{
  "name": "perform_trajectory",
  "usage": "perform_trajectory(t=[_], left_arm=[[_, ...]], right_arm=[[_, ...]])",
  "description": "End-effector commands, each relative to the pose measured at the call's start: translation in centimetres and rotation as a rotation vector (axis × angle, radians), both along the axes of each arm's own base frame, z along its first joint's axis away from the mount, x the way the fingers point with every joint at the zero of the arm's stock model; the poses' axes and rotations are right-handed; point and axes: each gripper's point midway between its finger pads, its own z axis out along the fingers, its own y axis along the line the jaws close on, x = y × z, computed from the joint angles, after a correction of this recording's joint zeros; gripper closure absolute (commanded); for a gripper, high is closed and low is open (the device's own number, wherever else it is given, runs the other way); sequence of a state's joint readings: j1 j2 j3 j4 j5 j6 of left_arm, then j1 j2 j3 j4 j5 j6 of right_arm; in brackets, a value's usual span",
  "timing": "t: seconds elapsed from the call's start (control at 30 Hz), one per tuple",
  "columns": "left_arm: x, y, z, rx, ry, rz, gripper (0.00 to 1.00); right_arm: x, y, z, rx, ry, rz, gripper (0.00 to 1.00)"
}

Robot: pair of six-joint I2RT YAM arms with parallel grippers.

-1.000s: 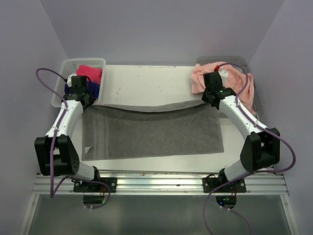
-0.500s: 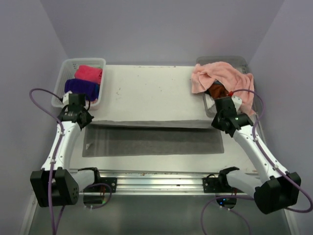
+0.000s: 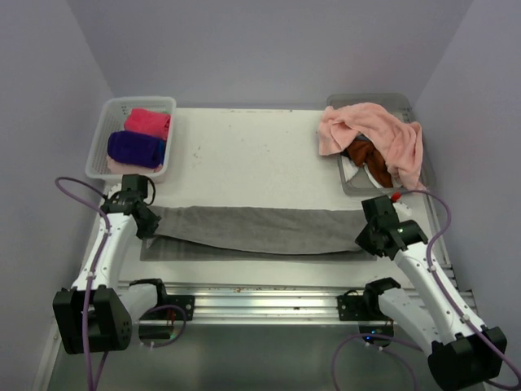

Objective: Roll the towels
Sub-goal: Fold the towel

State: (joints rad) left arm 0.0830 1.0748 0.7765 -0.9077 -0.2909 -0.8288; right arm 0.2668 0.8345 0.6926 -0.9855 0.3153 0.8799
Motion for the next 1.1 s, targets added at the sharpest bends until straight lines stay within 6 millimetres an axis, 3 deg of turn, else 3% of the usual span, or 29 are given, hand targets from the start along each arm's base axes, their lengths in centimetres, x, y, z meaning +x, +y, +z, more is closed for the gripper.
perform_trajectory(t=[0.0,0.27,0.6,0.67,0.7,0.73,0.77,0.83,0.9,0.97,1.0,1.07], left_arm=[[-0.7,-0.6,-0.4,-0.049,0.002,0.044,1.0],[-1.2,-0.1,0.4,-0.023,0.002,0.072,1.0],[-3.6,-0.4,-0.9,-0.036,0.11,0.108,1.0],[-4.1,-0.6,-1.0,-0.045,0.141,0.097,0.88],[-4.3,-0.9,-1.2,-0.058,0.157,0.09,0.77],[-4.5,-0.9,-1.2,-0.059,0.168,0.084,0.59],[-4.3,-0.8,-0.7,-0.054,0.155,0.085,0.5],[-3.5,-0.3,0.6,-0.027,0.098,0.084,0.41],[-2.0,0.3,3.3,0.005,-0.013,0.077,0.32],[1.2,0.1,5.4,0.014,-0.16,-0.026,0.29],[3.9,-1.3,6.7,-0.039,-0.291,-0.107,0.33],[5.6,-3.0,6.1,-0.096,-0.347,-0.209,0.42]], right_arm=[[-1.7,0.1,-1.3,0.043,0.048,-0.07,1.0],[-2.5,-1.6,-0.3,-0.015,0.014,-0.129,1.0],[-4.3,-1.5,-1.5,-0.008,0.095,-0.158,1.0],[-4.1,-1.7,-1.3,-0.016,0.084,-0.165,0.79],[-4.0,-1.8,-1.3,-0.018,0.082,-0.163,0.68],[-3.9,-1.7,-1.2,-0.017,0.076,-0.161,0.59],[-3.6,-1.7,-1.0,-0.014,0.065,-0.157,0.48],[-3.1,-1.5,-0.8,-0.013,0.051,-0.148,0.43],[-2.0,-1.4,-0.2,-0.015,0.018,-0.128,0.36],[-0.4,-0.6,0.1,0.01,-0.017,-0.089,0.35],[0.2,-0.2,-0.1,0.016,-0.019,-0.067,0.35],[1.8,0.5,-0.4,0.024,-0.012,-0.038,0.39]])
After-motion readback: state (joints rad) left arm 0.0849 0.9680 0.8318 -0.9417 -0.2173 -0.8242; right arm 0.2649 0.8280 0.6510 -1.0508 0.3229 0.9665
